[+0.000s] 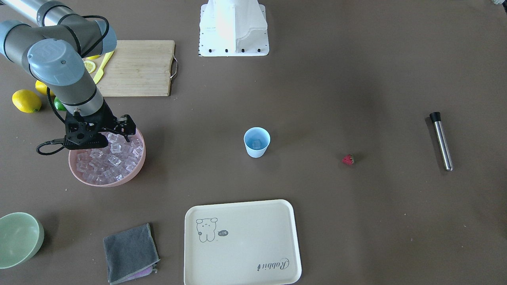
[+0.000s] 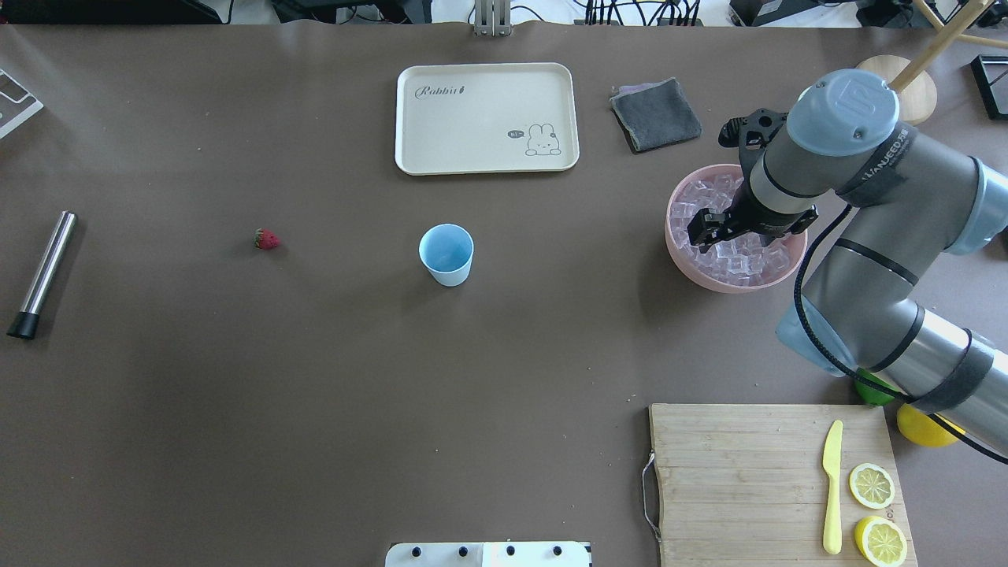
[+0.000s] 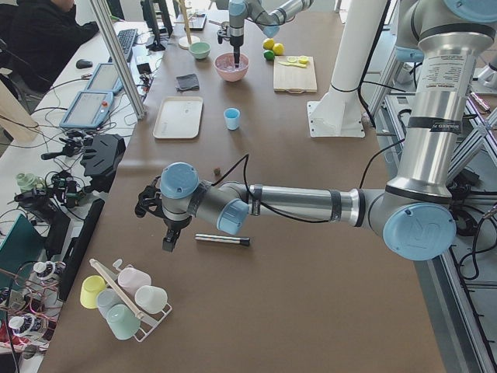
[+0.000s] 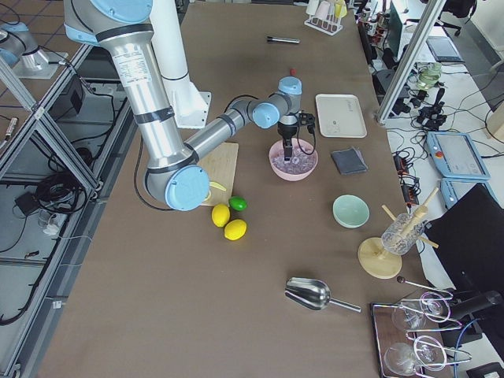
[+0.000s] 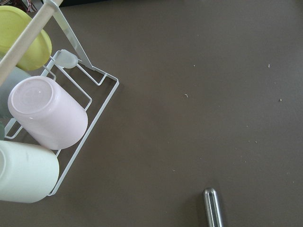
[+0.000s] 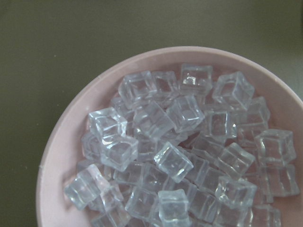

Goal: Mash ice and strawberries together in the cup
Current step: 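Return the right gripper to the pink bowl and grasp more ice, then carry the ice to the light-blue cup with the right gripper and drop it in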

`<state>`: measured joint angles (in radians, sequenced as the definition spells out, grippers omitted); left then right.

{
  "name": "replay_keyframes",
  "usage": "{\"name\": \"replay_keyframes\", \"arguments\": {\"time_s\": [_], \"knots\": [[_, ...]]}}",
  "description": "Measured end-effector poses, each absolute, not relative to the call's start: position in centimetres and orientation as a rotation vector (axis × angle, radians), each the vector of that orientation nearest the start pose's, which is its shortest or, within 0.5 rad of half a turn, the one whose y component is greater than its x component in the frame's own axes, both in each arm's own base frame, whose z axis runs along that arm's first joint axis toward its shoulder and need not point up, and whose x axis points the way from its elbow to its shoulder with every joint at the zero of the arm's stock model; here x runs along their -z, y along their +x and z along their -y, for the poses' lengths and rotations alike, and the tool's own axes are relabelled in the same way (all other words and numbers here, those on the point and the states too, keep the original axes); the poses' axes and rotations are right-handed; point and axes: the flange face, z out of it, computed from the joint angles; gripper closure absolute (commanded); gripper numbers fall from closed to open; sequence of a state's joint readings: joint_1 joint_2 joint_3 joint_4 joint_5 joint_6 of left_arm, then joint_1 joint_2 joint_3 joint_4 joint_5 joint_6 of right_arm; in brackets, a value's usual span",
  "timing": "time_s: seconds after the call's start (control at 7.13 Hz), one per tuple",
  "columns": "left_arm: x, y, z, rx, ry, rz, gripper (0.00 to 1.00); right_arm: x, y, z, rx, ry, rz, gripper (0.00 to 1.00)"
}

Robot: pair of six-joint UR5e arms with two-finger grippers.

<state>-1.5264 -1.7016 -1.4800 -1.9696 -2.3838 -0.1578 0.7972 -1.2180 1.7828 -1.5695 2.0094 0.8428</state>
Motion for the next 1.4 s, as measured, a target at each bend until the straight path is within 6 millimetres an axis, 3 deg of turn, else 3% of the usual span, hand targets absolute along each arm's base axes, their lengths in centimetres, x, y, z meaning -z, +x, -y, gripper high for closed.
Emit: {"name": "replay_keyframes", "arguments": {"time_s": [0.28, 0.7, 0.84, 0.98, 1.26, 1.4], "knots": [[-58.7, -3.6, 56.9, -0.073, 0.332, -0.836, 0.02, -37.7, -36.9, 49.4, 0.069, 0.068, 0.692, 0.29], [-58.7, -3.6, 56.9, -0.072, 0.332, -0.836, 0.02, -38.1, -38.6, 48.3, 0.093, 0.064, 0.675, 0.3], [-58.7, -3.6, 56.9, -0.072, 0.332, -0.836, 0.02, -38.2, -38.8, 48.2, 0.097, 0.064, 0.671, 0.4], [-58.8, -3.6, 56.9, -0.072, 0.331, -0.836, 0.02, -38.3, -38.8, 48.2, 0.096, 0.06, 0.664, 0.63], [-58.8, -3.6, 56.9, -0.073, 0.331, -0.835, 0.02, -38.4, -38.6, 48.4, 0.097, 0.036, 0.632, 0.81], [-58.7, -3.5, 56.9, -0.074, 0.332, -0.835, 0.02, -38.4, -38.6, 48.5, 0.101, 0.032, 0.625, 0.82]]}}
